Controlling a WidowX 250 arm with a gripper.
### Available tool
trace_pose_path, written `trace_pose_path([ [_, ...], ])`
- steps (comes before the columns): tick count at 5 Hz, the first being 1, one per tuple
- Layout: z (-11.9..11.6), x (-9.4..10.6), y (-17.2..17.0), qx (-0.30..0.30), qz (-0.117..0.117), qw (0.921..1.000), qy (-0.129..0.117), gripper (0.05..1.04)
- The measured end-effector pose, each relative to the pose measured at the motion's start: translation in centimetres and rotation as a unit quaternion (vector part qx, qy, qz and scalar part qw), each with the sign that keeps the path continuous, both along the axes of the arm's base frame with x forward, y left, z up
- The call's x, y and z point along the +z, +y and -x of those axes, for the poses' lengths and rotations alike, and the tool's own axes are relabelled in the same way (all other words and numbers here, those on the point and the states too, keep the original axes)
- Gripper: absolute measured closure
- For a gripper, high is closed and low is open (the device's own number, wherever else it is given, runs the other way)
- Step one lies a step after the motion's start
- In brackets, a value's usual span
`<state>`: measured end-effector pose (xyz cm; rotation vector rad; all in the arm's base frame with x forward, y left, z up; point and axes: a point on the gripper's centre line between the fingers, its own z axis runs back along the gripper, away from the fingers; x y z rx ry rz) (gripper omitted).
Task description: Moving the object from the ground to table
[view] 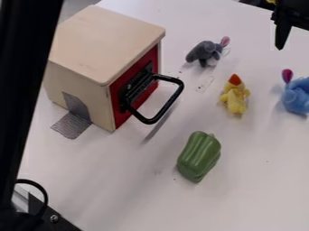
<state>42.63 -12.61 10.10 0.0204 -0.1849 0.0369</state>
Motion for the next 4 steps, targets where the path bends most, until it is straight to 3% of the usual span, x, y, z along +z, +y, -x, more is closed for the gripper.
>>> trace_pose_path([
  [2,1.5,-4.4,0.8,0.005,-0.008,0.9989,0.045,0.084],
  [3,2.4,-5.5,2.5,0.016,-0.009,0.9983,0.055,0.084],
  [4,3.6,-6.1,4.6,0.034,0.000,0.9982,0.049,0.084],
])
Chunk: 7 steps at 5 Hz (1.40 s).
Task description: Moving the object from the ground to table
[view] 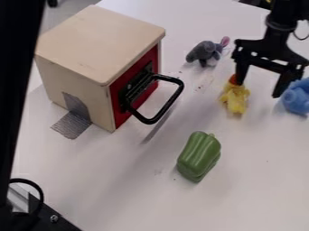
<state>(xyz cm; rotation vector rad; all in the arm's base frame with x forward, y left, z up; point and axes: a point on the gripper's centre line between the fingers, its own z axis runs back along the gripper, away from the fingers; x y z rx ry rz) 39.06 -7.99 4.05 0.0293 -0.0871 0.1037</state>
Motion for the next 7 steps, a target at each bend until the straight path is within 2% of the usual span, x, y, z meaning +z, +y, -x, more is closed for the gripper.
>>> trace_pose_path([
  [2,0.5,-1.1,1.5,0.015,0.017,0.9997,0.009,0.084],
  [3,0.8,-2.4,1.7,0.023,0.020,0.9992,0.026,0.084],
  [4,0.7,-3.2,2.1,0.025,-0.003,0.9984,0.050,0.084],
  [5,0.7,-4.0,1.9,0.031,0.008,0.9979,0.056,0.114],
  [6,0.4,-4.0,1.8,0.024,0.008,0.9986,0.046,0.399],
  [7,0.4,-3.6,1.7,0.011,-0.005,0.9991,0.040,0.679],
])
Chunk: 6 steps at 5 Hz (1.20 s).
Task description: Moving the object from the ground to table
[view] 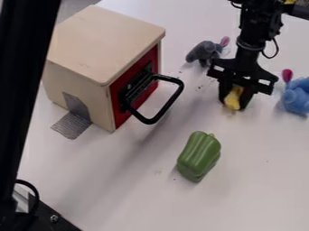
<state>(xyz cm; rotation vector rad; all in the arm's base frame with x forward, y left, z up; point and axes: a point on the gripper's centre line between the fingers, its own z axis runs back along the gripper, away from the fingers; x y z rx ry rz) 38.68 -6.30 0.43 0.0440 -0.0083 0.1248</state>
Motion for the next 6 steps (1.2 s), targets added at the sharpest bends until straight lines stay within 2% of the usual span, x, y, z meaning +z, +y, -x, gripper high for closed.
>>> trace_pose_path([
  [1,-0.5,3.3,-0.2,-0.017,0.007,0.9992,-0.036,0.883],
  [2,0.0,5.7,0.3,-0.045,0.012,0.9984,-0.033,0.964],
  [3,0.3,9.8,1.2,-0.069,0.034,0.9950,-0.063,0.981],
  [4,1.6,12.9,4.3,-0.078,0.053,0.9927,-0.076,0.981],
  [5,3.2,13.8,6.4,-0.086,0.066,0.9912,-0.076,0.981],
  [6,4.3,14.5,8.4,-0.083,0.073,0.9900,-0.087,0.981],
])
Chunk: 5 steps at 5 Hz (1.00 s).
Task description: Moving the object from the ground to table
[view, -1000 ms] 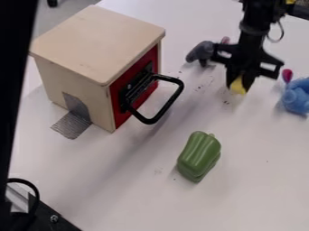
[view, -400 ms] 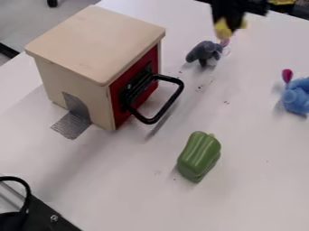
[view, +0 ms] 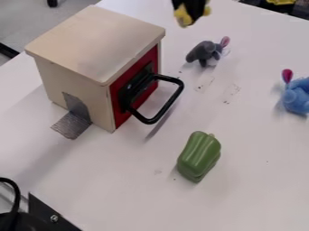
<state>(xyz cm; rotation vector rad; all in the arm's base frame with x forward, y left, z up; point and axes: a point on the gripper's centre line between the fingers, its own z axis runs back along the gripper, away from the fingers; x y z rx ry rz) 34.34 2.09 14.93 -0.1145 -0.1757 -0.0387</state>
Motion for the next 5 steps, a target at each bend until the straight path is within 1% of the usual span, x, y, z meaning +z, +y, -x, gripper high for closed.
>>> trace_pose_path([
  [1,0.9,0.0,1.3,-0.025,-0.009,0.9996,0.001,0.981],
  [2,1.5,-0.3,2.7,-0.035,-0.024,0.9990,0.011,0.981],
  [3,2.5,0.3,4.0,-0.032,-0.035,0.9989,0.004,0.981],
  [4,3.3,0.0,5.3,-0.024,-0.047,0.9986,0.003,0.981],
  [5,4.3,-0.3,6.6,-0.009,-0.069,0.9974,0.018,0.981],
])
